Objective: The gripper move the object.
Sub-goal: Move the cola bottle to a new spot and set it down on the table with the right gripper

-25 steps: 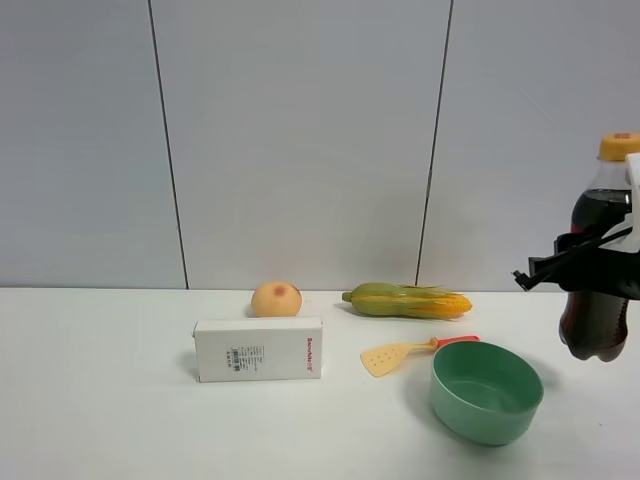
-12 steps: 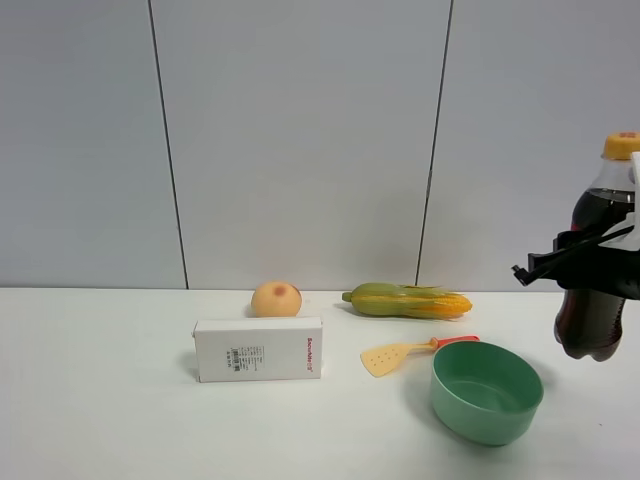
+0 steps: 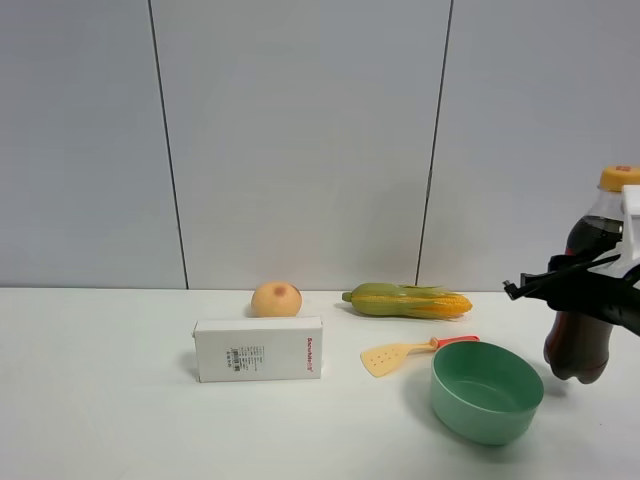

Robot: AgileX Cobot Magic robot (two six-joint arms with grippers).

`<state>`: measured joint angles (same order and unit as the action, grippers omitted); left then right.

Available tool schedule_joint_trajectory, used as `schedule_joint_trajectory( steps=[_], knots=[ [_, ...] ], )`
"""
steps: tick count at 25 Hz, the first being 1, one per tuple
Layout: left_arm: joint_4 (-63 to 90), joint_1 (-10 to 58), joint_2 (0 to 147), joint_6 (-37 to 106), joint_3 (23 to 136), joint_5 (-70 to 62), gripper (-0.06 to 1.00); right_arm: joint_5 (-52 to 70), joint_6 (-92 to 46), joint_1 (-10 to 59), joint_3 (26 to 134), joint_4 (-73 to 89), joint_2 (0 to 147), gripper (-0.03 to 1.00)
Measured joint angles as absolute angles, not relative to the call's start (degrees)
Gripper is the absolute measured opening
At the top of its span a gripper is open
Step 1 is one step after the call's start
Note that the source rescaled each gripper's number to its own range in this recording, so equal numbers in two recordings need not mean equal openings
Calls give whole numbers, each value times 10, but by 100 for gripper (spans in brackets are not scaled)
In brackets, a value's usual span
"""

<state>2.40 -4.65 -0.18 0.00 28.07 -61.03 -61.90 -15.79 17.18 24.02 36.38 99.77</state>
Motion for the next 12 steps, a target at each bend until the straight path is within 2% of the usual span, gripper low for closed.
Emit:
schedule_joint_trajectory(
  steps=[12],
  knots=[
    [24,-46,-2,0,281,-610,100,-636,-111,172,241,365,1008,60]
  ],
)
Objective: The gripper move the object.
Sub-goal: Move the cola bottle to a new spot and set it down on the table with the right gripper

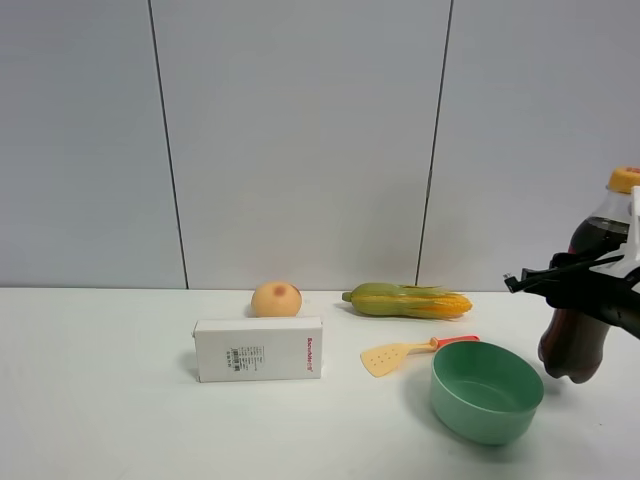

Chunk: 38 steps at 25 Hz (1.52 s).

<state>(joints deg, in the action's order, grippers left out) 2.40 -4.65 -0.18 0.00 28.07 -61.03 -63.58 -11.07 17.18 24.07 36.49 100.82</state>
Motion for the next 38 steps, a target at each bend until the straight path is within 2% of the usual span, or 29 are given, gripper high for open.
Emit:
schedule_joint_trajectory(
  steps=[33,34,38],
  knots=[
    [24,-46,-2,0,281,-610,100,-649,-75,172,241,375,1050,60],
    [24,-46,-2,0,281,-610,100,-649,-75,172,241,382,1050,62],
    [24,-46,-2,0,281,-610,100,-688,-75,172,245,424,1048,83]
  ],
)
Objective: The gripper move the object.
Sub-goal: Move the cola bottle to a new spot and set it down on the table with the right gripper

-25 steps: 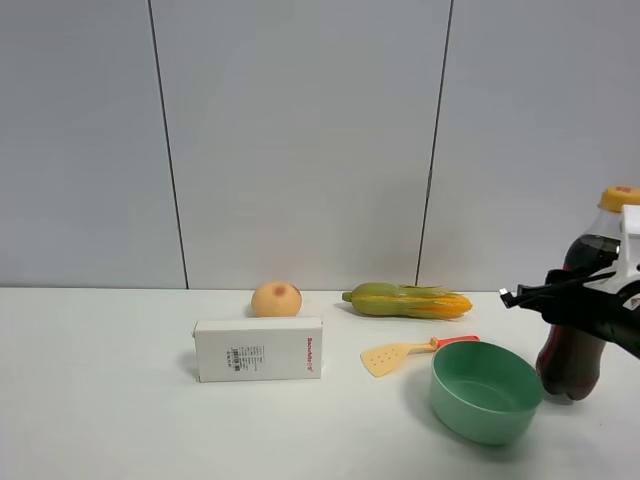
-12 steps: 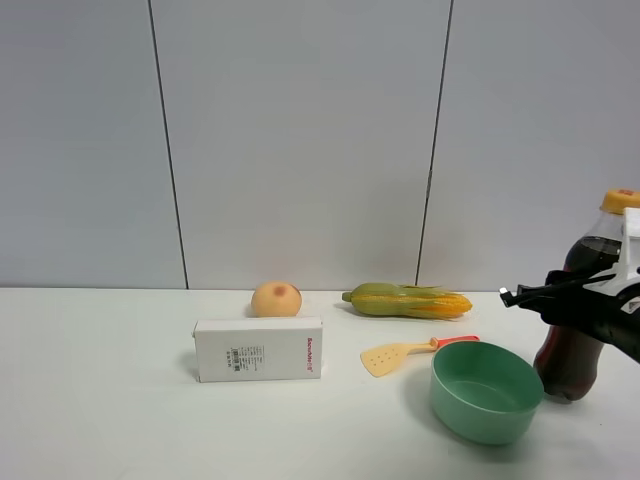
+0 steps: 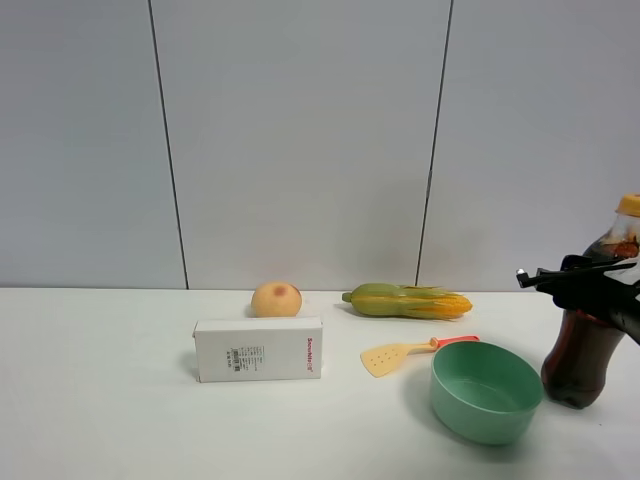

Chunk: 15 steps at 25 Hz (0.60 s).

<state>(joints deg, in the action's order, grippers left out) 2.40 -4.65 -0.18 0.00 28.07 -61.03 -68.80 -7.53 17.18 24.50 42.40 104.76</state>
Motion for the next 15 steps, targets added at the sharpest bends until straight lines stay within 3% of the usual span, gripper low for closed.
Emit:
schedule_joint_trajectory(
  steps=[5,15],
  knots=[
    [24,-46,-2,0,281,-610,100,-691,-83,172,245,414,1048,89],
    [24,-46,-2,0,281,-610,100,-692,-83,172,245,372,1048,89]
  ],
)
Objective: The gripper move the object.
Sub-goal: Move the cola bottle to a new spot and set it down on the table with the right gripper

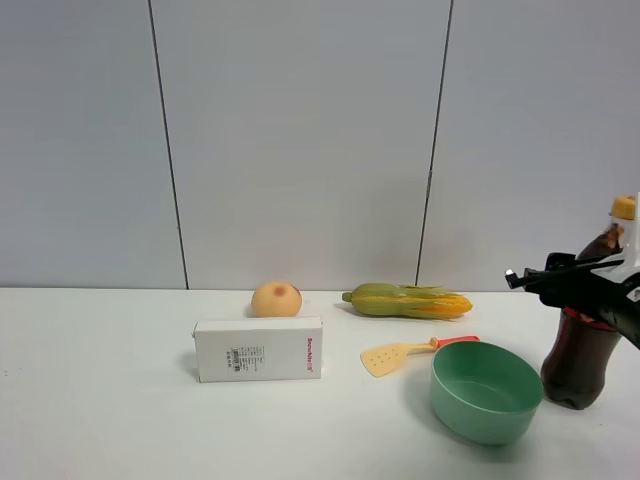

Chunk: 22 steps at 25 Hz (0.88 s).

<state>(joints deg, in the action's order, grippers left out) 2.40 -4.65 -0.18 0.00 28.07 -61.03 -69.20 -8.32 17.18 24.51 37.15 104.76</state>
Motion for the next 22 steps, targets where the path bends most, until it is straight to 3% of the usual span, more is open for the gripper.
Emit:
schedule_joint_trajectory(
  steps=[22],
  knots=[
    [24,-46,-2,0,281,-610,100,-653,-132,172,245,358,1005,90]
  ],
)
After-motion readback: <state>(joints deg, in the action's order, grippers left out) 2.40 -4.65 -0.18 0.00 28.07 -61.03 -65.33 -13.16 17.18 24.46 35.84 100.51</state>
